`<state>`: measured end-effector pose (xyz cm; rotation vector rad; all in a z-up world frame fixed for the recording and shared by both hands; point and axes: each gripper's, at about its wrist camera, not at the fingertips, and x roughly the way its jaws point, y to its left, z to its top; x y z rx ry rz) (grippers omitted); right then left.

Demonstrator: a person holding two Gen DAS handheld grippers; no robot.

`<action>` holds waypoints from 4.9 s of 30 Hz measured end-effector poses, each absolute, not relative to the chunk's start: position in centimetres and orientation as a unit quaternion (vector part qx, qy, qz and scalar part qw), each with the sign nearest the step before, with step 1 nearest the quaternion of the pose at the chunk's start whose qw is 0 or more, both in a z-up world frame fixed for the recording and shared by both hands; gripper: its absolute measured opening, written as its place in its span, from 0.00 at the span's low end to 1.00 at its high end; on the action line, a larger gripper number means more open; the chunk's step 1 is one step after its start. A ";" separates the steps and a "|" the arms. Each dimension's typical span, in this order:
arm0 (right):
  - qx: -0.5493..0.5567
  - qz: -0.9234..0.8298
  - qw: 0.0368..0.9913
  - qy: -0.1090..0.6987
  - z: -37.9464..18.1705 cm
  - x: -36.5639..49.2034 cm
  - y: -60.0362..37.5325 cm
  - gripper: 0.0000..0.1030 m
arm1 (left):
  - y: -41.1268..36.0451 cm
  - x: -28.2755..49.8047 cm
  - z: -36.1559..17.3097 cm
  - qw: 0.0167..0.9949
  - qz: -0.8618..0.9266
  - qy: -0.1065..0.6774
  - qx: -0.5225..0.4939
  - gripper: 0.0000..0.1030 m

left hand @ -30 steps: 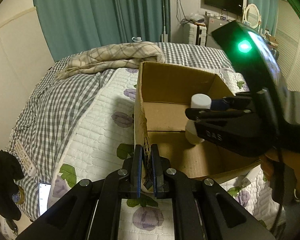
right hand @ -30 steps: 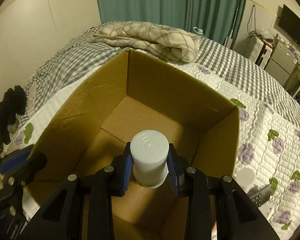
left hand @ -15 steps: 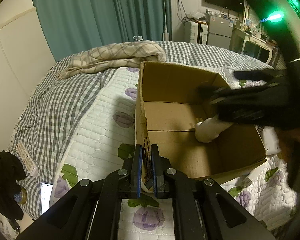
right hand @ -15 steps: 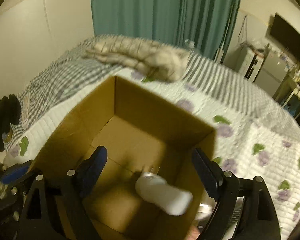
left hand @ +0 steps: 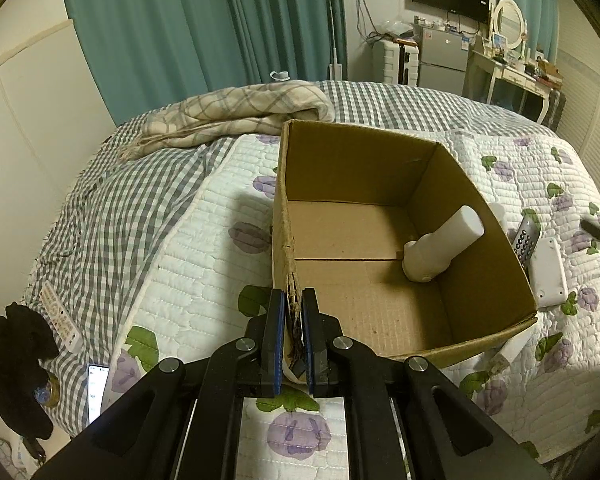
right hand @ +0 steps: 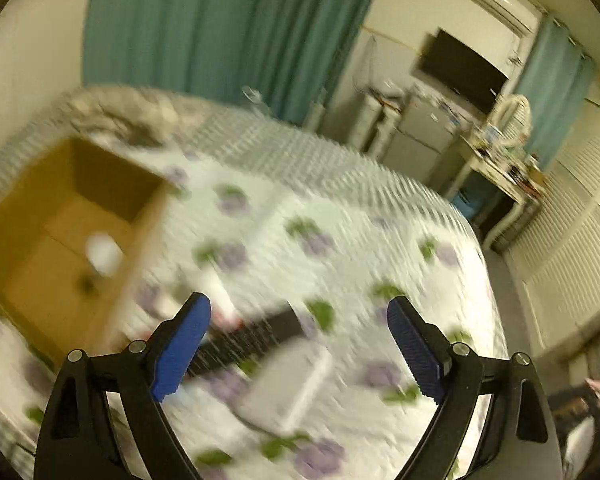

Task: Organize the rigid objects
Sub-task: 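Grasp the white remote-like device with the right tool, then carry the white device into the box and release it, then grasp the pink rose-printed card case with the right tool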

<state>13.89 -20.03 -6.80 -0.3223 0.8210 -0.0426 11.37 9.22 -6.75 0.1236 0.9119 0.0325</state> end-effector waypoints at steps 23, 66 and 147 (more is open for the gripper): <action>-0.099 -0.037 0.819 0.564 -20.4 19.2 -22.0 0.88 | 8.9 11.4 -6.8 0.894 0.021 0.441 0.067 0.07; -0.028 0.012 0.915 0.403 -7.5 14.7 -22.9 0.15 | 9.0 11.4 -6.8 0.894 0.018 0.442 0.069 0.07; -0.094 0.126 0.875 0.457 -15.0 13.2 -15.3 0.72 | 9.2 11.2 -6.7 0.892 0.014 0.447 0.063 0.07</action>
